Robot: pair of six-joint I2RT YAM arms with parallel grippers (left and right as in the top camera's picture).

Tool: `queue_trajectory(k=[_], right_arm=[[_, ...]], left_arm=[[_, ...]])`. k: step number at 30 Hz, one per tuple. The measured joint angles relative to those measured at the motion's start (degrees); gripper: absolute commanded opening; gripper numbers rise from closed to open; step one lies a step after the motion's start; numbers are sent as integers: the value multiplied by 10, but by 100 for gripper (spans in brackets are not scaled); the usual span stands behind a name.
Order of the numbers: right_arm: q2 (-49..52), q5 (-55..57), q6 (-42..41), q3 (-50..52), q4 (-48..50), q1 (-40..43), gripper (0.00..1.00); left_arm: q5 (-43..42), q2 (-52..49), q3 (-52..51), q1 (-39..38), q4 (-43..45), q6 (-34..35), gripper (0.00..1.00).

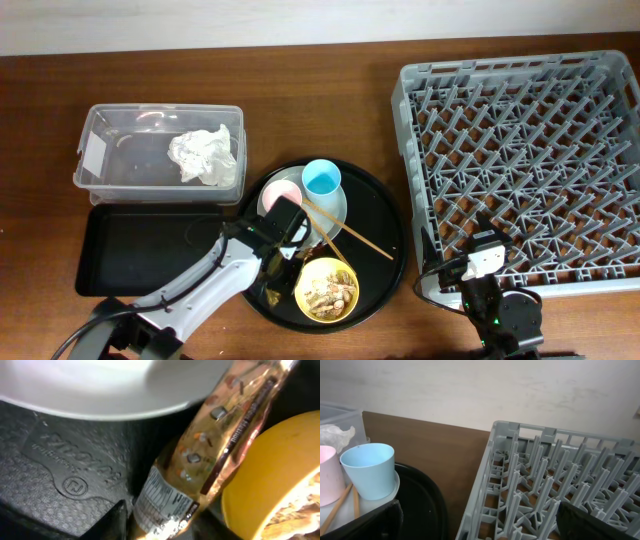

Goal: Sort waste into correct bins and load items into the dishwasher rack
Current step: 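Carry the wrapper with the left gripper and drop it into the clear bin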

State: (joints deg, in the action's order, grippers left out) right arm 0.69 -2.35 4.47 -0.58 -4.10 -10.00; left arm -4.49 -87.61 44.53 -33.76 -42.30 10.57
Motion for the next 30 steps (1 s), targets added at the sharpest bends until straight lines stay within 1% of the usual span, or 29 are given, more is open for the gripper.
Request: queue_trajectory(k=[3, 4, 8, 11, 16, 18, 20, 21, 23, 24, 25, 28, 29, 30], right_arm=[[0, 0, 0, 0, 0, 0, 99], [0, 0, 0, 0, 0, 0, 98], [0, 0, 0, 0, 0, 0, 99], [0, 0, 0, 0, 0, 0, 99], [0, 0, 0, 0, 0, 0, 99], [0, 0, 0, 0, 0, 0, 99], [0, 0, 0, 0, 0, 0, 99], [0, 0, 0, 0, 0, 0, 99], [0, 0, 0, 0, 0, 0, 99], [0, 0, 0, 0, 0, 0, 99], [0, 0, 0, 0, 0, 0, 99], [0, 0, 0, 0, 0, 0, 99], [0, 0, 0, 0, 0, 0, 98], [0, 0, 0, 0, 0, 0, 99]], left_arm=[[0, 0, -3, 0, 2, -5, 2], [0, 0, -3, 0, 3, -2, 0], [0, 1, -2, 0, -3, -3, 0], [0, 3, 20, 0, -33, -3, 0], [14, 17, 151, 3, -113, -3, 0], [31, 23, 216, 20, -135, -3, 0], [58, 28, 260, 50, -133, 1, 1], [88, 31, 278, 80, -112, 12, 1], [114, 31, 282, 120, -70, 29, 1], [122, 30, 282, 139, -52, 34, 4], [145, 24, 282, 187, -12, 45, 5], [155, 11, 282, 220, 26, 53, 7], [161, -11, 283, 238, 49, 56, 11], [163, -25, 283, 247, 54, 56, 25]])
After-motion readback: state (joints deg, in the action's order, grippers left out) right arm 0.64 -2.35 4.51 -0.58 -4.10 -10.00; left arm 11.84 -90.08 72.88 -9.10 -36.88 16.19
